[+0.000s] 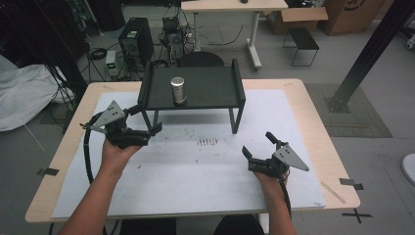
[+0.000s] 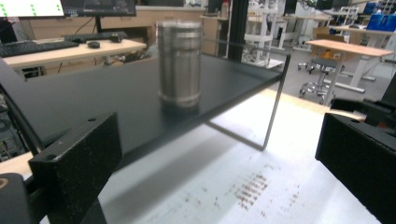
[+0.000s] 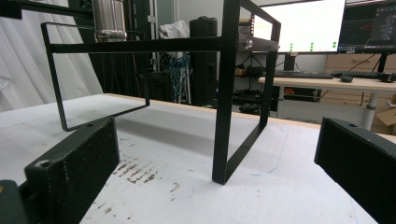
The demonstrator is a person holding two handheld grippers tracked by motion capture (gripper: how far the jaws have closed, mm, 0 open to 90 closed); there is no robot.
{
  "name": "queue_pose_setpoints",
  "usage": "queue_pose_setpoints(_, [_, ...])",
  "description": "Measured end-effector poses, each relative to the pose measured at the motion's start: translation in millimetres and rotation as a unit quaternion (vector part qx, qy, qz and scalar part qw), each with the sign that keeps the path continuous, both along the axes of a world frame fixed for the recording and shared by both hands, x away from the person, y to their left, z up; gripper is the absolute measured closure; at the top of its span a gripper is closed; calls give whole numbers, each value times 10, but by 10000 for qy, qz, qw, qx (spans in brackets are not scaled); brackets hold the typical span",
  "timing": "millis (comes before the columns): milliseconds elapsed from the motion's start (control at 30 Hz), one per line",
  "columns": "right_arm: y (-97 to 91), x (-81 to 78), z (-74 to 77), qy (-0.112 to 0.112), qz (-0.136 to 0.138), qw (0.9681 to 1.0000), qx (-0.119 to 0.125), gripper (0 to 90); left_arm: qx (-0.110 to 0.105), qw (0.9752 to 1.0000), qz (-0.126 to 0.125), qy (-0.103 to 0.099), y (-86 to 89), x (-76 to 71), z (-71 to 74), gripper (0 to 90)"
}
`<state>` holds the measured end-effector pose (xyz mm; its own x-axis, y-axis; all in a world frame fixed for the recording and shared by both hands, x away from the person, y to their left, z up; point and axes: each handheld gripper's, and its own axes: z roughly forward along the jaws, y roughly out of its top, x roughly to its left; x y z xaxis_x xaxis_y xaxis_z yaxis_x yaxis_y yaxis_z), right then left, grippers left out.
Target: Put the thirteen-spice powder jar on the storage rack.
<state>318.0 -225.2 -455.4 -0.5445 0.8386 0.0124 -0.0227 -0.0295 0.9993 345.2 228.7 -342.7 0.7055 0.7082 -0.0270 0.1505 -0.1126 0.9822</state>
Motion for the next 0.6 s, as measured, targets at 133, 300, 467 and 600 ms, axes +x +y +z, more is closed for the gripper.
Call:
queue_pose_setpoints(133, [0,-1,0,-1,-1,10000,0,0,-46,9999,134,-54,36,-12,-122,14])
queue_pose_setpoints(300, [1,-2,0,-4,-1,10000,-3,0,-48,9997,209,-102,74,-34,-290,14])
queue_pose_setpoints(467, [0,-2,0,-4,2,10000,1,0,-155,9996,219,-98,145,-50,-467,13])
queue_pose_setpoints(600, [1,-2,0,-5,0,10000,-2,0,-278,9993,221,-85,184,-54,-587,4])
